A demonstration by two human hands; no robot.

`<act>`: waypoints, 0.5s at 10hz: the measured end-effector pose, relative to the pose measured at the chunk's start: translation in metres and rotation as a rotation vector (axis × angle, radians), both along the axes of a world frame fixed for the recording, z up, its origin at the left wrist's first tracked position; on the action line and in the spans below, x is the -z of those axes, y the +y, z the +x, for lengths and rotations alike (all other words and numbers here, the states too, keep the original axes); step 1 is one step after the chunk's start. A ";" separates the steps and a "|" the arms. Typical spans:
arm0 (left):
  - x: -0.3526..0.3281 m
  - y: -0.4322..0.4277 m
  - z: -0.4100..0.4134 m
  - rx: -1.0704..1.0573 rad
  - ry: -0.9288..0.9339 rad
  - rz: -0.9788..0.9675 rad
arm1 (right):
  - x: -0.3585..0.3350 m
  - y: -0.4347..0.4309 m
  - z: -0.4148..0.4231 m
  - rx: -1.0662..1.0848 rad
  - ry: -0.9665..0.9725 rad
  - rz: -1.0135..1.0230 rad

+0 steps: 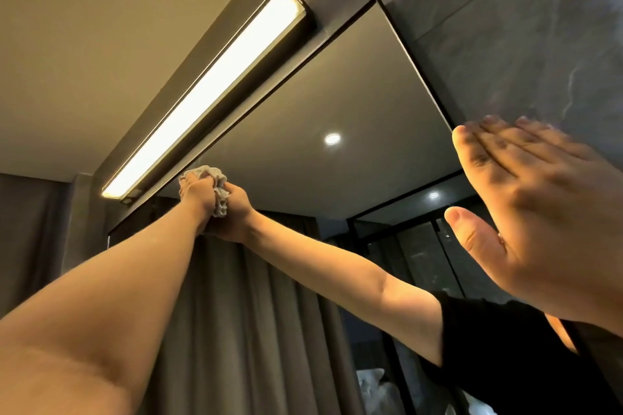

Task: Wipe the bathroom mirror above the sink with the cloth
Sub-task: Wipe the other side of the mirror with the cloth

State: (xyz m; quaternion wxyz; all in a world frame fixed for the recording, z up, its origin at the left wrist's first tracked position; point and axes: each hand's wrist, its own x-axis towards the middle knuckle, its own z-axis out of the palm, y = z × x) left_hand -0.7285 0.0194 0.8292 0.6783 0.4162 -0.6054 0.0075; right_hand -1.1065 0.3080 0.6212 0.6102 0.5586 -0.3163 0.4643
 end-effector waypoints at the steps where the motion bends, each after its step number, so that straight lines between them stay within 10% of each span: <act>1: -0.009 -0.004 -0.001 0.077 0.033 -0.064 | -0.060 -0.112 0.101 -0.636 -0.037 0.272; 2: -0.028 -0.031 0.018 0.094 0.126 -0.102 | -0.138 -0.245 0.243 -1.552 -0.367 1.093; 3: -0.044 -0.055 0.033 0.087 0.076 -0.091 | -0.174 -0.281 0.294 -1.719 -0.714 1.141; 5: -0.005 0.028 -0.018 0.271 0.187 -0.211 | -0.169 -0.283 0.302 -1.962 -0.613 1.022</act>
